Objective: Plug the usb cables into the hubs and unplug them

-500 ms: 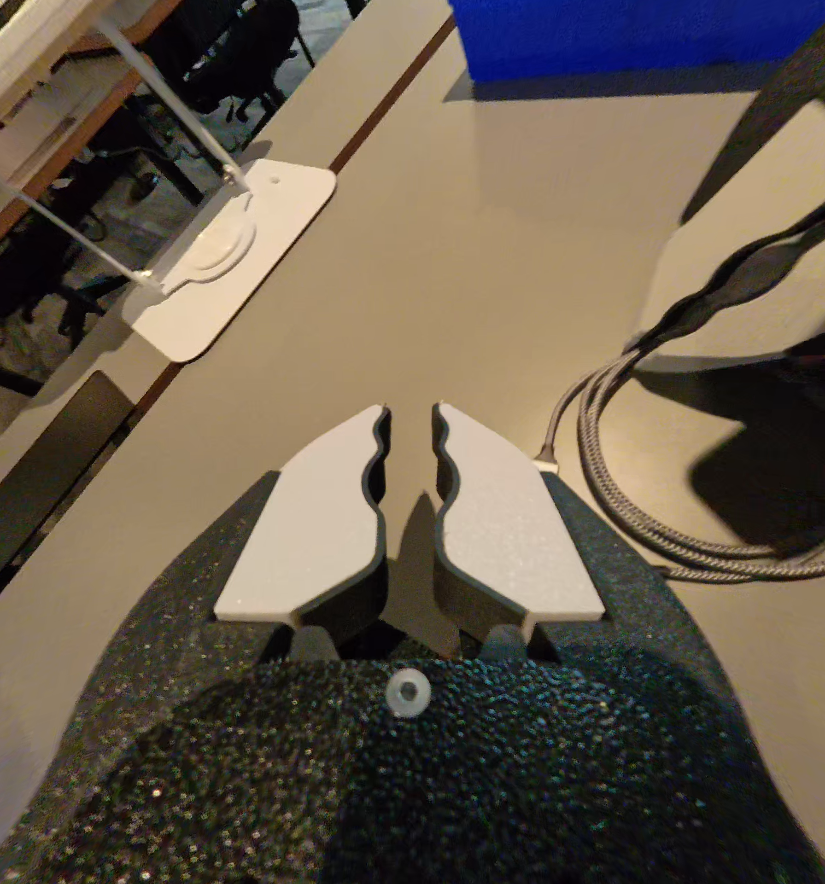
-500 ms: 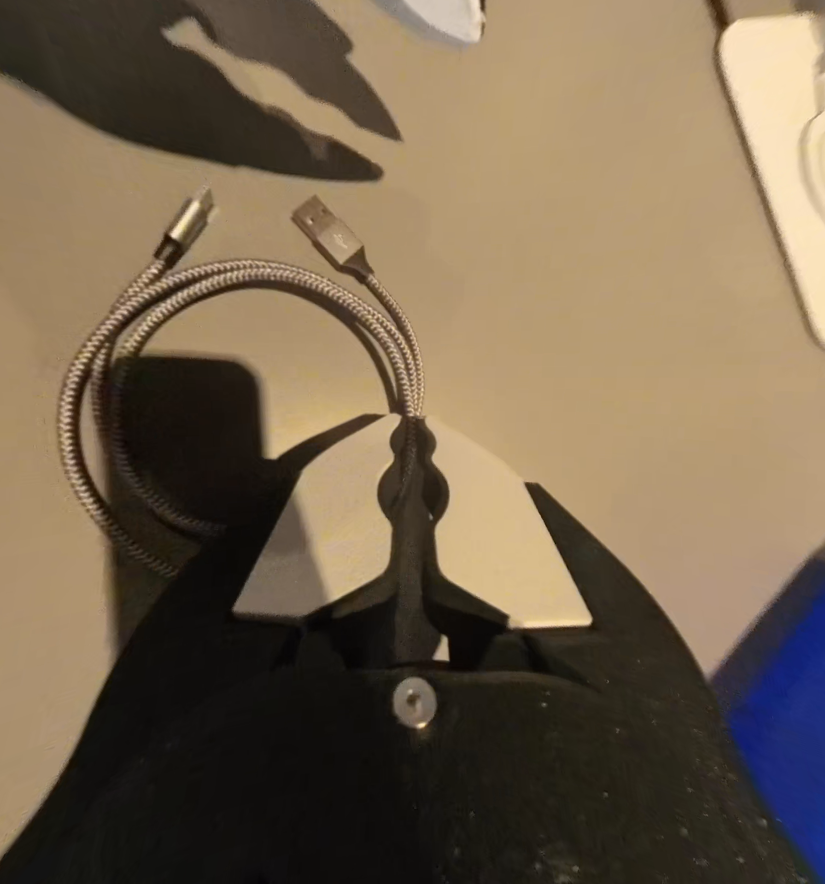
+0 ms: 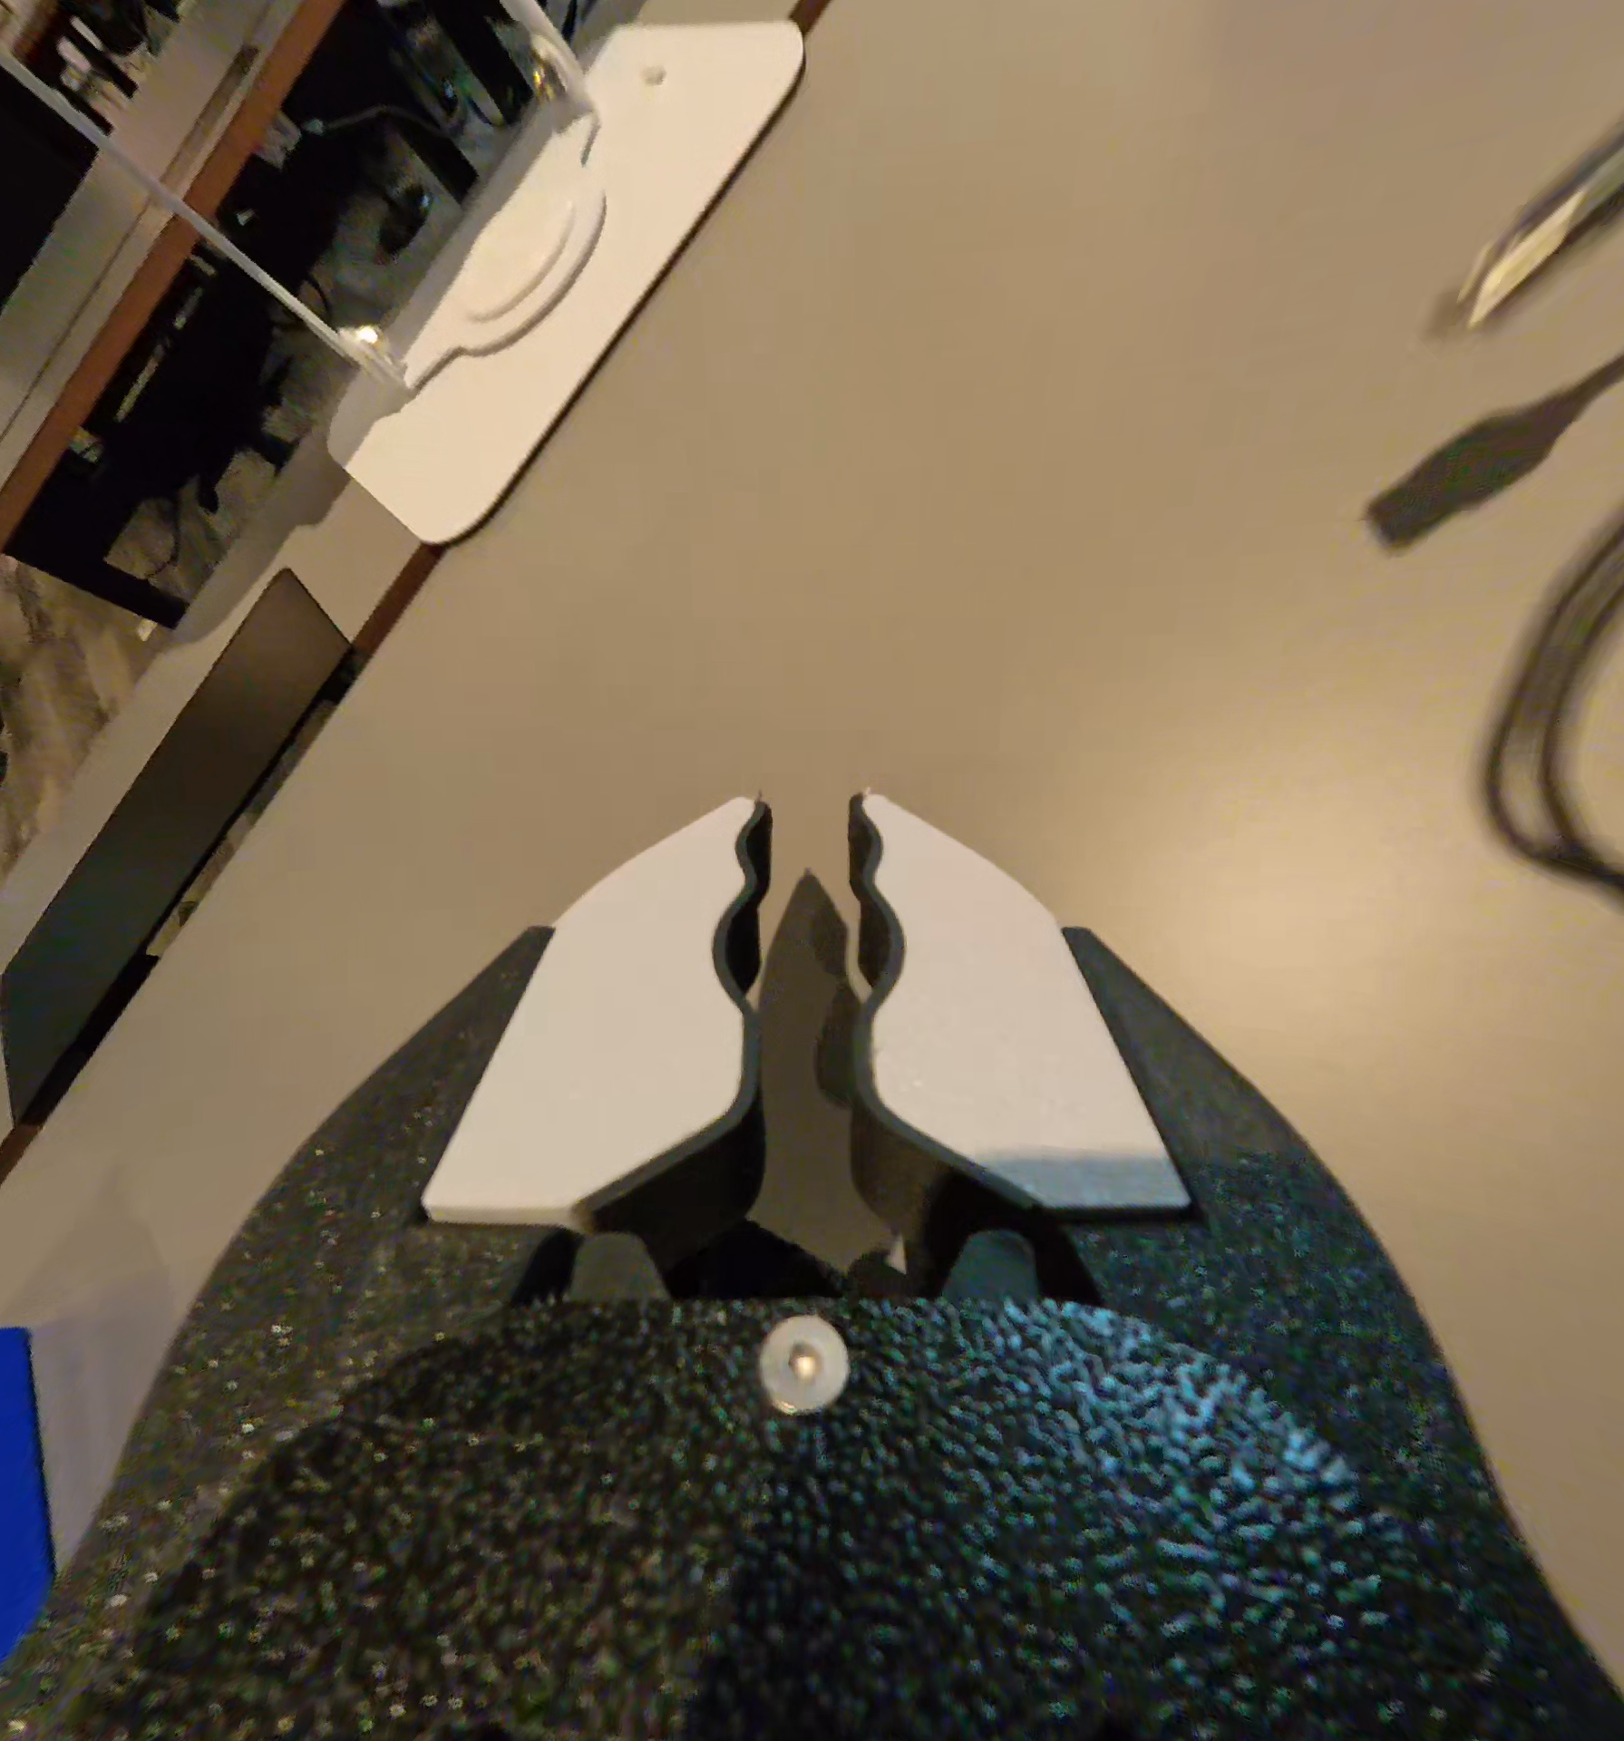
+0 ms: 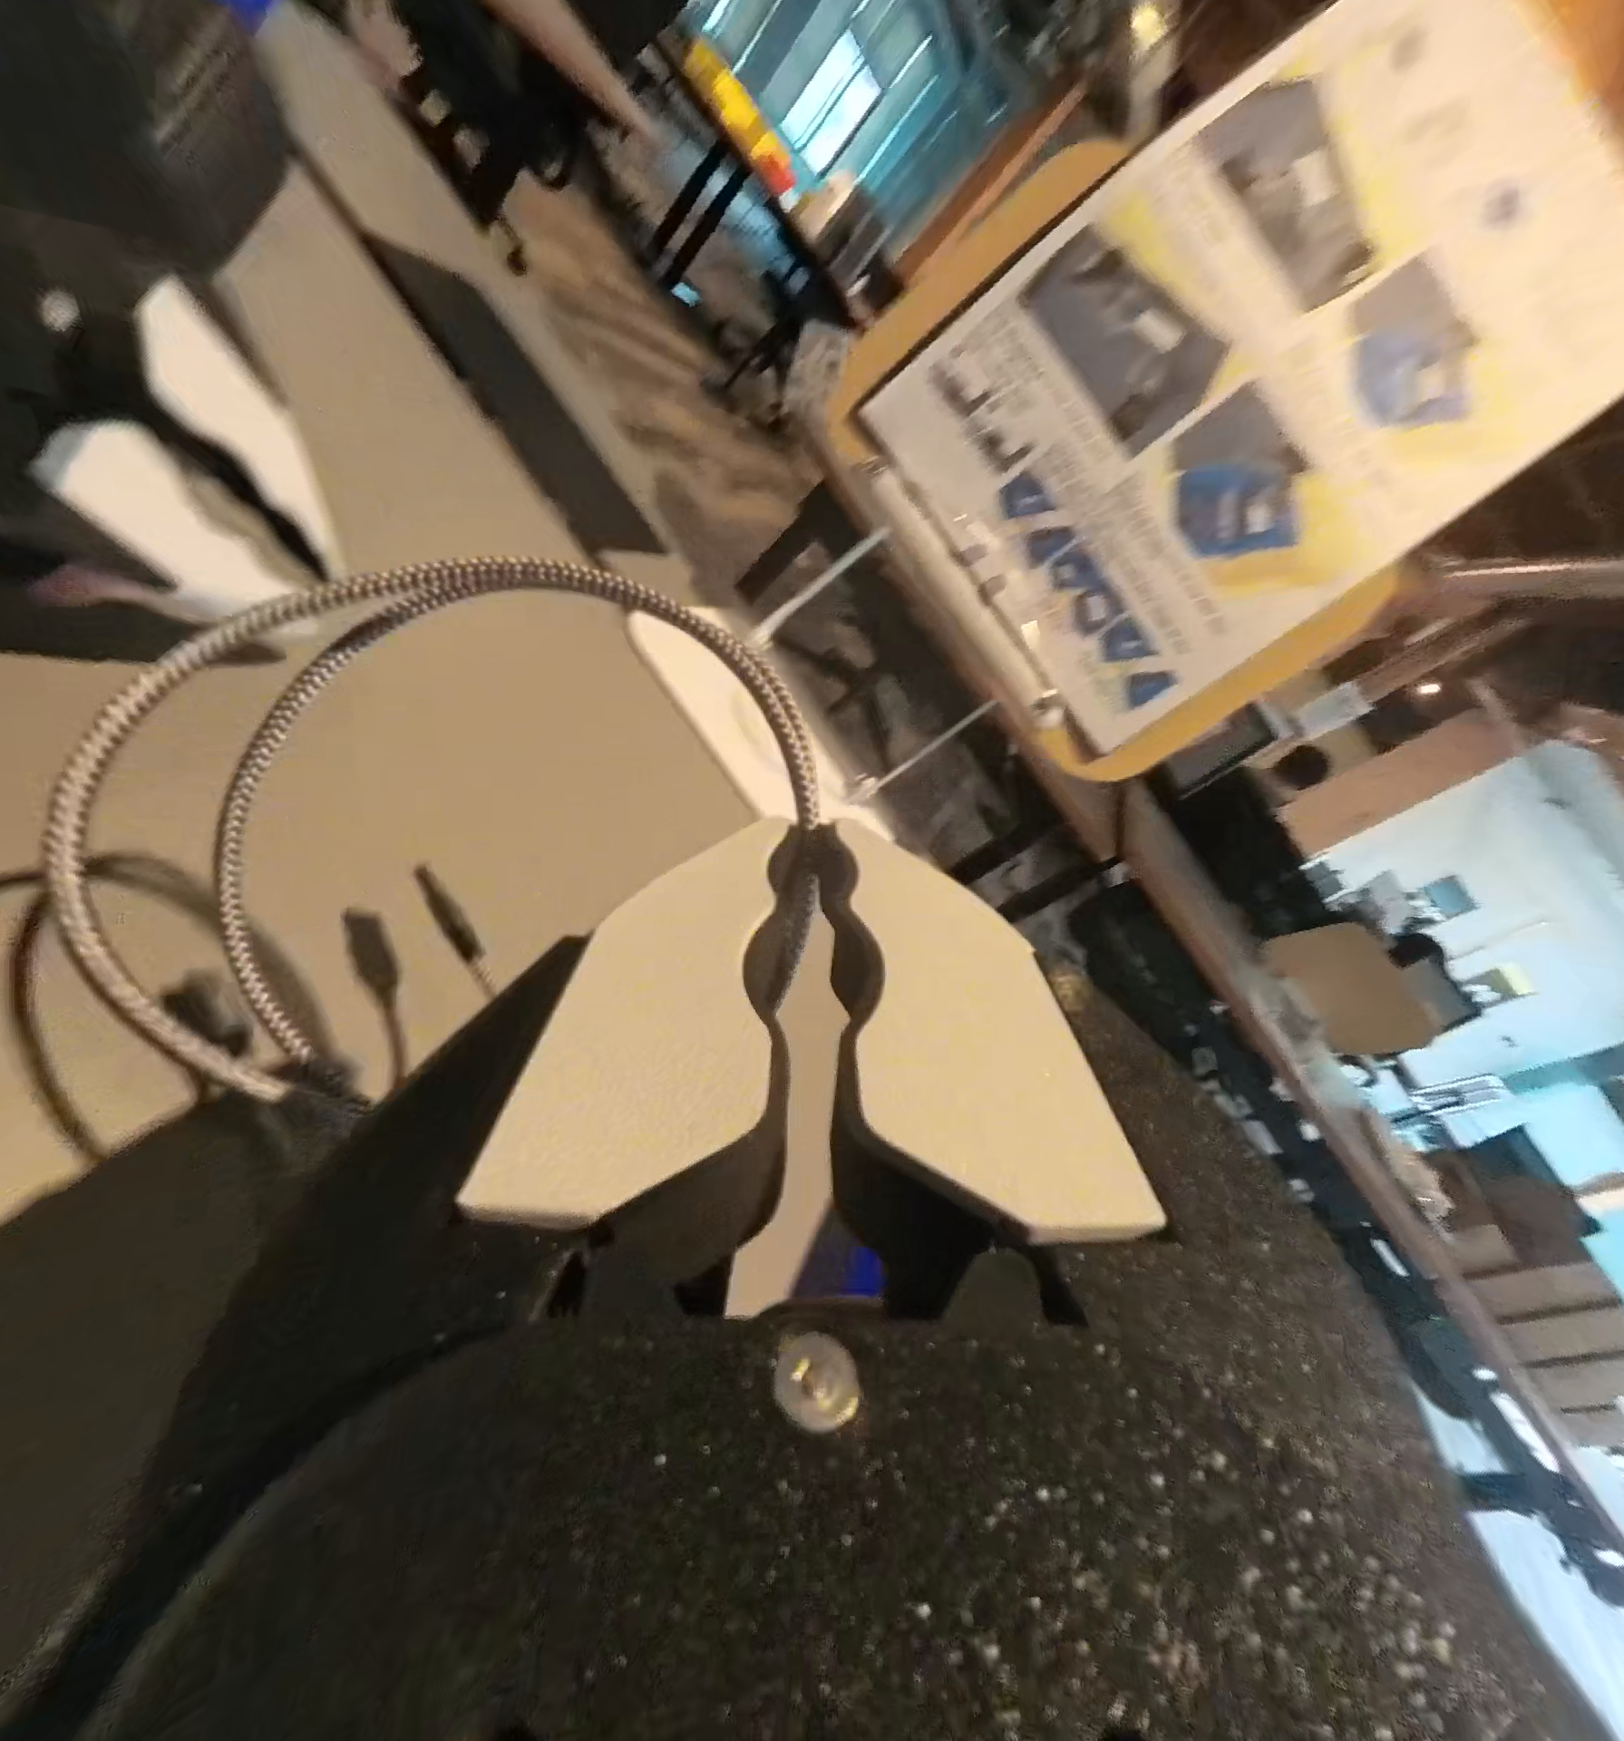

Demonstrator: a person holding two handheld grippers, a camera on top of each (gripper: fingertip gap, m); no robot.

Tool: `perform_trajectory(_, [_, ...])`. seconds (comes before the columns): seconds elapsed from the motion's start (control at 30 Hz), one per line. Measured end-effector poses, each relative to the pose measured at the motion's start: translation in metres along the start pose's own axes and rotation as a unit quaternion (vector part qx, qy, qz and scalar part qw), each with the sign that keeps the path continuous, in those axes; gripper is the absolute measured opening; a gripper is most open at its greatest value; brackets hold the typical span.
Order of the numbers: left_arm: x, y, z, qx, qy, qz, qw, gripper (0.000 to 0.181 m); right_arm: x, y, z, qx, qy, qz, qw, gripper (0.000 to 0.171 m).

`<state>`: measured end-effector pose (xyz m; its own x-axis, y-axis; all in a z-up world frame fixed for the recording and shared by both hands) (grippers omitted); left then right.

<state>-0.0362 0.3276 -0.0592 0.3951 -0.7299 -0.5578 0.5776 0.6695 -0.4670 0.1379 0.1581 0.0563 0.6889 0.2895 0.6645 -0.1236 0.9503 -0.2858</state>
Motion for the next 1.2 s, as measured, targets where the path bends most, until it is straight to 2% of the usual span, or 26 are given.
perform_trajectory(0.03, [0.001, 0.003, -0.003, -0.007, 0.004, 0.001, 1.0, 0.015, 0.012, -0.007, 0.005, 0.01, -0.002, -0.02, 1.0, 0.003])
perform_trajectory(0.2, [-0.002, 0.006, -0.008, -0.019, -0.005, 0.01, 1.0, 0.011, 0.084, -0.058, 0.03, 0.07, 0.011, -0.121, 0.99, 0.003])
perform_trajectory(0.3, [-0.003, 0.007, -0.009, -0.021, -0.013, 0.008, 1.0, 0.01, 0.126, -0.092, 0.029, 0.089, 0.036, -0.171, 0.981, 0.003])
perform_trajectory(0.4, [-0.003, 0.007, -0.008, -0.02, -0.011, 0.008, 1.0, 0.009, 0.155, -0.118, 0.002, 0.074, 0.058, -0.226, 0.97, 0.003])
perform_trajectory(0.5, [-0.001, 0.006, -0.008, -0.019, -0.003, 0.011, 1.0, 0.007, 0.168, -0.133, -0.046, 0.051, 0.097, -0.259, 0.959, 0.003])
perform_trajectory(0.63, [0.001, 0.006, -0.008, -0.017, 0.0, 0.013, 1.0, 0.002, 0.152, -0.124, -0.123, 0.031, 0.182, -0.233, 0.955, 0.003])
perform_trajectory(0.73, [0.002, 0.006, -0.007, -0.016, 0.003, 0.015, 1.0, 0.0, 0.13, -0.113, -0.172, -0.01, 0.205, -0.219, 0.954, 0.003])
perform_trajectory(0.93, [0.002, 0.007, -0.007, -0.015, 0.01, 0.019, 1.0, 0.0, 0.125, -0.102, -0.203, -0.11, 0.227, -0.169, 0.953, 0.003])
perform_trajectory(1.2, [0.003, 0.006, -0.007, -0.017, 0.018, 0.023, 0.999, 0.0, 0.108, -0.088, -0.238, -0.264, 0.256, -0.097, 0.925, 0.003])
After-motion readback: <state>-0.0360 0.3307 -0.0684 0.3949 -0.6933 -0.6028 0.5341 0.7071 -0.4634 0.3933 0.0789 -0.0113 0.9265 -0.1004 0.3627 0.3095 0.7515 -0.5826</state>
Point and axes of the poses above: each gripper's, where its closed fingertips meet, y out along the fingers, z out of its top, x = y × z across the jaws, the point moved 8 cm from there along -y, back along the fingers, and after that the axes turned 12 degrees about z, right-handed, at the moved point
